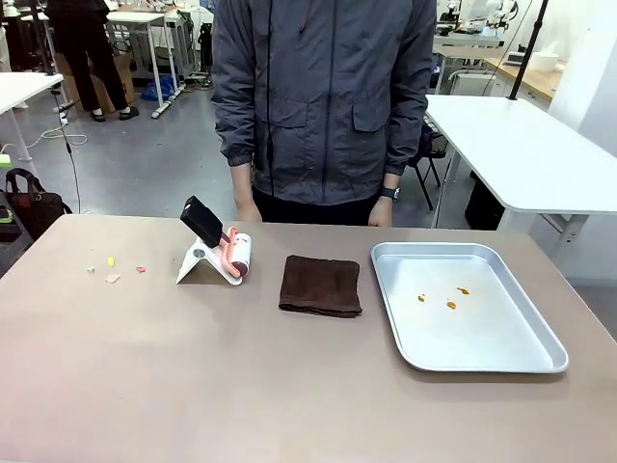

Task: Clean the surface of the table.
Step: Hold the Lint Roller with your left hand and the towel with your right hand.

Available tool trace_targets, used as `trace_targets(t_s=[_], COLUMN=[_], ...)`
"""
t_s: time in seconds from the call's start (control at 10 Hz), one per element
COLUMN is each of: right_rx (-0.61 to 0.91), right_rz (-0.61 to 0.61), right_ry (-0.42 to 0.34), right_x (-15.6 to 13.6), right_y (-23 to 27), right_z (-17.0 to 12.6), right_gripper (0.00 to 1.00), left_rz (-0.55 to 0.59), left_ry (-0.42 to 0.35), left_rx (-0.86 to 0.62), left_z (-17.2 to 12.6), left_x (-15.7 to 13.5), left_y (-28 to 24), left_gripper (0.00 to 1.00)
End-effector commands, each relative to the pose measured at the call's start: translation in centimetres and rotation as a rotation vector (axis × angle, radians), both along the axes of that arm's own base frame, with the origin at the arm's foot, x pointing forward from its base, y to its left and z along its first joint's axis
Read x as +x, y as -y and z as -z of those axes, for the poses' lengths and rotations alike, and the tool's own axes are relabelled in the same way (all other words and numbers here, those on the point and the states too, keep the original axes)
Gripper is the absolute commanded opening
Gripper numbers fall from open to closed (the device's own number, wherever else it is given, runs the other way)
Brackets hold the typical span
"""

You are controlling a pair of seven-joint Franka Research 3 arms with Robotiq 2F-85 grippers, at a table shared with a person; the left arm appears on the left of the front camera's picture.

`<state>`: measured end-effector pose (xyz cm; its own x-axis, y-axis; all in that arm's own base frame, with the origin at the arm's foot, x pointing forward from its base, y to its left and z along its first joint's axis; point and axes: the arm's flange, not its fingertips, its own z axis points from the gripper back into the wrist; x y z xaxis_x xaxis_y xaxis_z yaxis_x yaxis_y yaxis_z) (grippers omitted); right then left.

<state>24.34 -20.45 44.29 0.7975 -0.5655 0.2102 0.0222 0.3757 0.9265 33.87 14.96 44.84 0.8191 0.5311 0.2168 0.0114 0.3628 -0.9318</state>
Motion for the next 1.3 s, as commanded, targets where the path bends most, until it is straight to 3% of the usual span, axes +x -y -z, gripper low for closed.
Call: trace_targets(t_s=[0.0,0.3,0.4,0.6,0.8,1.0,1.2], right_rx=[0.013,-0.005,-0.14,-0.383,-0.48,-0.562,-0.565], right_rz=[-0.003,-0.013,-0.046,-0.131,-0.265,-0.375,-0.382], right_ry=[0.022,0.008,0.026,0.046,0.107,0.025,-0.054], right_x=[0.0,0.2,0.5,3.0,6.9,11.7,15.3], right_y=[-0.4,-0.6,-2.5,-8.0,-13.7,-20.8,-28.0], right_z=[-1.1,-0.6,-1.4,-4.6,-7.7,-8.7,-7.9], right_gripper=[1.0,1.0,1.0,1.0,1.0,1.0,1.0], left_rz=[0.035,0.035,0.03,0.156,0.214,0.294,0.347], left_ry=[0.024,0.024,0.01,0.006,-0.078,-0.156,-0.229], left_rx=[-0.014,-0.014,-0.016,0.154,0.272,0.377,0.452], left_z=[-0.5,-0.5,-0.4,-3.6,-6.2,-7.2,-6.5], left_x=[-0.3,-0.3,-0.1,2.5,6.2,9.8,12.4], left_y=[0.3,0.3,0.5,1.8,3.6,8.1,12.4], left_gripper=[1.0,1.0,1.0,1.0,1.0,1.0,1.0])
